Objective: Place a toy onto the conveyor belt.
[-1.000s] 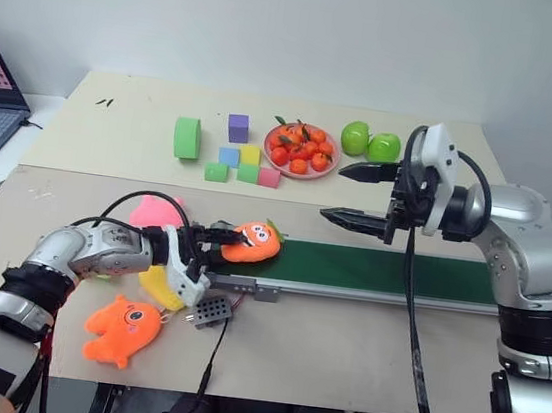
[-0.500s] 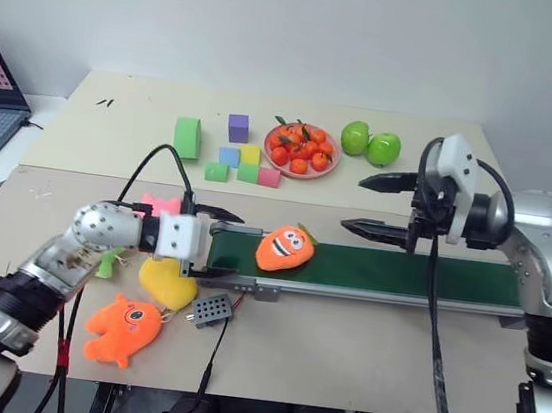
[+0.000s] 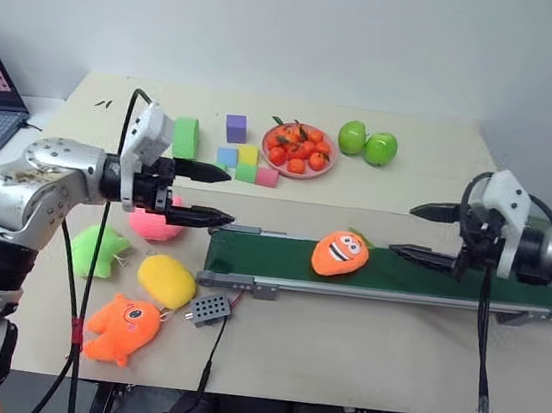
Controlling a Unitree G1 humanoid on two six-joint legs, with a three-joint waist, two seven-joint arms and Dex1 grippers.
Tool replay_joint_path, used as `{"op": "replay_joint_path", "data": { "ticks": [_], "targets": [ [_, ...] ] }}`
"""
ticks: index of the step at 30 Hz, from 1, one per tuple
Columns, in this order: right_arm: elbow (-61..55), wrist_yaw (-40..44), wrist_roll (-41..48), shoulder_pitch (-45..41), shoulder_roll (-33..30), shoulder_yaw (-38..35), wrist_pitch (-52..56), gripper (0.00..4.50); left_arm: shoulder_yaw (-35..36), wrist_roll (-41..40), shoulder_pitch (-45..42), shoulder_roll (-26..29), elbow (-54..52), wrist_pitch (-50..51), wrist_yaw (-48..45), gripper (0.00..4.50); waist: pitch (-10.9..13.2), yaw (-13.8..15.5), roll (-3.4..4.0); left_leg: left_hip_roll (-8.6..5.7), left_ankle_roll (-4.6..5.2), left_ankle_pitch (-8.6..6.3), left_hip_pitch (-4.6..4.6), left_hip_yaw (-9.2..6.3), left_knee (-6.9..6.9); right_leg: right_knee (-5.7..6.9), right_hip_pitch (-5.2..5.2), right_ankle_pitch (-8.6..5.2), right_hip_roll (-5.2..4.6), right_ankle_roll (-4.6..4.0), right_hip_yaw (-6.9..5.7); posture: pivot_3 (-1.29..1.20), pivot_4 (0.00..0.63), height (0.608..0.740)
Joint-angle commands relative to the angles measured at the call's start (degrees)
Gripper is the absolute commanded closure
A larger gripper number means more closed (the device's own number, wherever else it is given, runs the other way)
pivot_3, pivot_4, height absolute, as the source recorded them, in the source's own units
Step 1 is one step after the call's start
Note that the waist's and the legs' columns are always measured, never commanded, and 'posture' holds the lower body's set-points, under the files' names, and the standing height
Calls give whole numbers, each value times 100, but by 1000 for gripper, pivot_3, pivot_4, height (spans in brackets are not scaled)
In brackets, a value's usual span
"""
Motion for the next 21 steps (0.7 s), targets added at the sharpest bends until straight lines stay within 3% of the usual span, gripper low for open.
{"op": "replay_joint_path", "data": {
  "ticks": [1, 11, 21],
  "targets": [
    [-335, -76, 370, 85, -140, -526, 239, 0, 395, -52, -62, -161, -207, 182, 159, 14, 0, 17, 0, 0, 0, 0, 0, 0, 2, -2, 0, 0, 0, 0, 0, 0, 150, 738],
    [-645, -432, 769, 381, -133, -895, 660, 0, 545, 280, -48, -843, -398, 347, 803, 14, 0, 38, -1, -1, 0, 0, 3, -2, 6, -9, 9, 1, -1, -1, 1, 0, 150, 738],
    [-728, -708, 1048, -63, -125, -781, 897, 0, 651, 482, -364, -1347, -461, 345, 1212, 14, 0, 42, -1, -1, -2, 1, 6, -2, 7, -14, 10, 1, -1, -1, 3, 0, 150, 738]
  ]
}}
